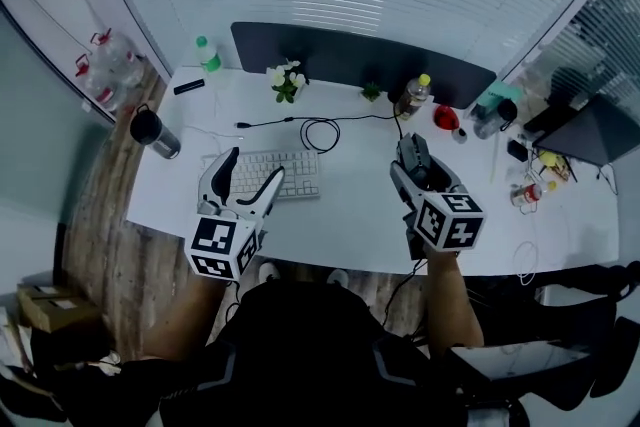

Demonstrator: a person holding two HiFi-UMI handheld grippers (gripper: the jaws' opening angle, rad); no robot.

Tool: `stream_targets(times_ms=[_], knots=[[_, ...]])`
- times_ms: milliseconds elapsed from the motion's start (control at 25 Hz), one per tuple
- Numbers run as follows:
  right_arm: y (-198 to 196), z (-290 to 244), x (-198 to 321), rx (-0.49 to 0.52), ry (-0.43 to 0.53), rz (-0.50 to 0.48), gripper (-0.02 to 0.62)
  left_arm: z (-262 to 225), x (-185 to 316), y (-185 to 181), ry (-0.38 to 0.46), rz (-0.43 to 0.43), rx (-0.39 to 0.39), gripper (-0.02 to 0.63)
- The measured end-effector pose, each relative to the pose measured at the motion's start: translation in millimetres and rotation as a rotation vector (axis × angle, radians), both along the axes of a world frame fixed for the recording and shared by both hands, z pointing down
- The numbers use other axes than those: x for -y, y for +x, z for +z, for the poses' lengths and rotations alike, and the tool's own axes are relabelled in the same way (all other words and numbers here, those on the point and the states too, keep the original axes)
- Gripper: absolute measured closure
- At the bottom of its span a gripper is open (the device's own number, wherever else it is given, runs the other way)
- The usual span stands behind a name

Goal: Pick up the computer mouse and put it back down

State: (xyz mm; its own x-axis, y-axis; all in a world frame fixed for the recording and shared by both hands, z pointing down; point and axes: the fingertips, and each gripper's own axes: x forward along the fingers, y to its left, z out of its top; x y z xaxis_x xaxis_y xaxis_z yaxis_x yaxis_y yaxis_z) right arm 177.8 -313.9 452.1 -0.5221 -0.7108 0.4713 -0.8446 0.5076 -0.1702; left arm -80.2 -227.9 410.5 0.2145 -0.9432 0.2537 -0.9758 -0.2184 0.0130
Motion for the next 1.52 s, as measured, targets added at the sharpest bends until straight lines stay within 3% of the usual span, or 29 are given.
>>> stream_targets(times_ms=[520, 920, 1160, 1520], knots=[[-50.5, 167.8, 32.7, -0.11, -0.214, -0.033, 0.296, 49.3, -27.7, -46.6, -0.091, -0.161, 0.01, 0.245], [-60.0, 267.9, 43.9, -0.223, -0.319, -0.006, 0.296, 91.0, -45.7, -53.6, -0.2, -0.216, 0.029, 0.245], [-60.1, 298.9, 42.8, -0.3, -0.33, -0.002, 0.296, 103.0, -50.4, -53.9, -0.234, -0.228, 0.033, 0.245], [-63.8, 304.4, 41.5, -0.303, -0.299, -0.007, 0.291, 105.9, -45.2, -49.8, -0.237, -0.201, 0.031, 0.245]])
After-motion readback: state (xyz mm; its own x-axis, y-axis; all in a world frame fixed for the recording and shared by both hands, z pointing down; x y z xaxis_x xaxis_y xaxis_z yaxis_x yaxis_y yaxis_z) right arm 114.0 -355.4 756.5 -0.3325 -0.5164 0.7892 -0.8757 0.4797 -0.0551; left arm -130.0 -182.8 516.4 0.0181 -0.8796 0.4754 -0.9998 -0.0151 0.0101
